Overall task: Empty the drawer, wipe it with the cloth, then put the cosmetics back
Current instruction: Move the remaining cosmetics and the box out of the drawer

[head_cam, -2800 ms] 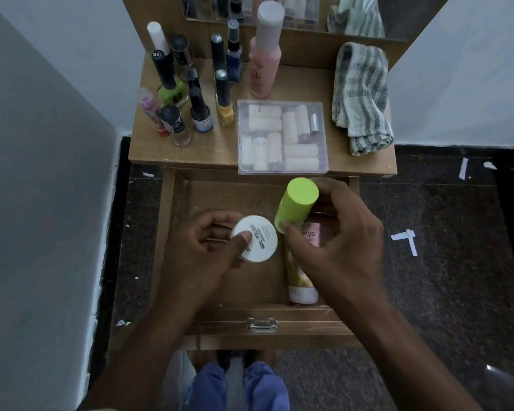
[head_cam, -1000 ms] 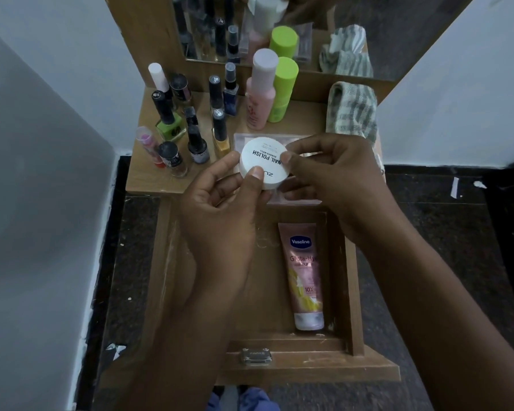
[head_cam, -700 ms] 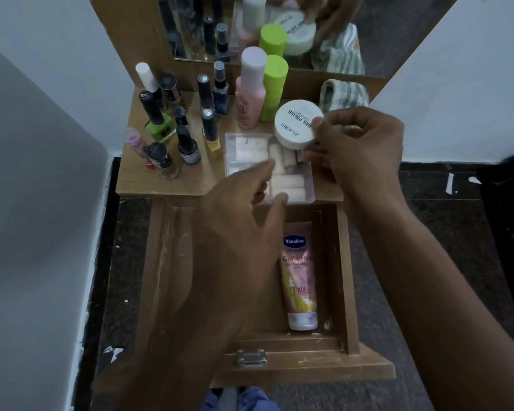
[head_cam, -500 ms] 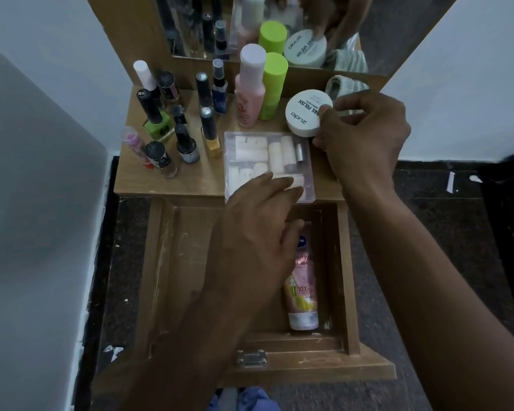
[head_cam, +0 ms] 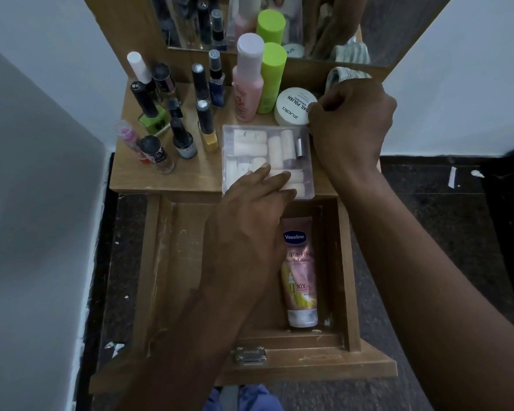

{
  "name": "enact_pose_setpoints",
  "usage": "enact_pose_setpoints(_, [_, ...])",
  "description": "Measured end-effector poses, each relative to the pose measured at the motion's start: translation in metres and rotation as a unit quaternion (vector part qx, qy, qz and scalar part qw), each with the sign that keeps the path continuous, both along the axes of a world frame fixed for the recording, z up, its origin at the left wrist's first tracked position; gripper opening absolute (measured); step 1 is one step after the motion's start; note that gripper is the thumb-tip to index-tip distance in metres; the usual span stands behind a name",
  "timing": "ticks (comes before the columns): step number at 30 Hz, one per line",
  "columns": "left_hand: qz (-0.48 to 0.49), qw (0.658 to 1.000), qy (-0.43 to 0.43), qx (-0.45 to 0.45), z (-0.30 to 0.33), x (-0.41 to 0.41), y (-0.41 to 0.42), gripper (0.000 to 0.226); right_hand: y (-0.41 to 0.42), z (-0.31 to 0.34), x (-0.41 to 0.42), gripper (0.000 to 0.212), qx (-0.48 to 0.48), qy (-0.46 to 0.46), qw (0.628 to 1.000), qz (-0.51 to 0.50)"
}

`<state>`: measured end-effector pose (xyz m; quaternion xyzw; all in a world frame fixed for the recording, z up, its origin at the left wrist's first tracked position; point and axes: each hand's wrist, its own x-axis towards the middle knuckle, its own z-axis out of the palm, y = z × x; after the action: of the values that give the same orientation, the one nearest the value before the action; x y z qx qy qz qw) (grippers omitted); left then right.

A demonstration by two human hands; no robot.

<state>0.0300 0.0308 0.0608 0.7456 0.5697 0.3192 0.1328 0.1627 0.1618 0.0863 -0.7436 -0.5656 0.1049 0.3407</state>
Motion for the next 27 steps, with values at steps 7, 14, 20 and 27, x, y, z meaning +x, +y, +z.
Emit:
enact_pose_setpoints(7, [0.012, 1.0, -0.001, -0.009, 0.001, -0.001, 0.001, 0.036, -0.015, 0.005, 0.004, 0.016, 0.001, -0.032, 0.999, 0.038])
enact_pose_setpoints(14, [0.023, 0.999, 0.003, -0.041, 0.001, -0.001, 0.001, 0.033, -0.065, 0.01, 0.001, 0.016, 0.018, -0.014, 0.99, 0.141])
enact_pose_setpoints(20, [0.022, 0.999, -0.021, -0.04, -0.002, -0.002, 0.006, 0.032, -0.097, 0.005, 0.001, 0.019, 0.024, -0.03, 0.985, 0.17])
enact_pose_setpoints(27, [0.026, 0.999, -0.03, -0.003, 0.006, -0.007, 0.004, 0.027, -0.145, 0.026, 0.013, 0.011, -0.056, -0.006, 0.991, 0.118])
